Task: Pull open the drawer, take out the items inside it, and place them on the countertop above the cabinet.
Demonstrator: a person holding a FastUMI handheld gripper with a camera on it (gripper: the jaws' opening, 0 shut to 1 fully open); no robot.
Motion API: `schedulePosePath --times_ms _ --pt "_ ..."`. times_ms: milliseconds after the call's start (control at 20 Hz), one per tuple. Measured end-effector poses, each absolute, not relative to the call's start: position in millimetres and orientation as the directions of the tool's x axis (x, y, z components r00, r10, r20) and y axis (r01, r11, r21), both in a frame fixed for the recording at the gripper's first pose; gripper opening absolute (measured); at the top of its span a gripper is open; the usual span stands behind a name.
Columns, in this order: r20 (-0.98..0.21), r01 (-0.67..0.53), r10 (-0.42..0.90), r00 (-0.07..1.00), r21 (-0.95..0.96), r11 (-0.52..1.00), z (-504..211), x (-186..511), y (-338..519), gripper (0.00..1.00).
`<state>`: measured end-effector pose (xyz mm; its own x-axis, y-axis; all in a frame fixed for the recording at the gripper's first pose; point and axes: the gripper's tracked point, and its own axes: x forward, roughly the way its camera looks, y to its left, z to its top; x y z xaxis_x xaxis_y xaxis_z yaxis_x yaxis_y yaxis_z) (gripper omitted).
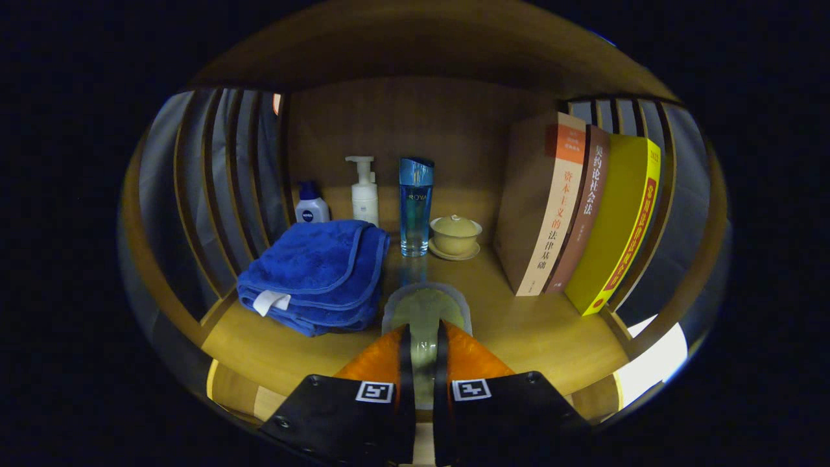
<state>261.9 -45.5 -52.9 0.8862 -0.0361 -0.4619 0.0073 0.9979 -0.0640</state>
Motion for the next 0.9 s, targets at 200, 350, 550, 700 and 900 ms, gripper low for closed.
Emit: schedulePosePath --times_ms 200,350,550,700,900 --pt "-0.471 0.034 -0.057 0.88 -0.056 0.998 -57 271 -49 0.2" --pt "-0.468 0.033 -0.056 0.882 -0.057 0.998 -58 275 -49 0.2" --pt "-0.486 0.034 -0.046 0.873 -0.033 0.999 -65 275 -49 0.26" --pt "-0.504 0.046 -0.024 0.863 0.031 0.998 -75 271 -47 0.34" --pt "-0.492 0.048 -0.029 0.87 0.026 0.998 -78 273 -50 0.42"
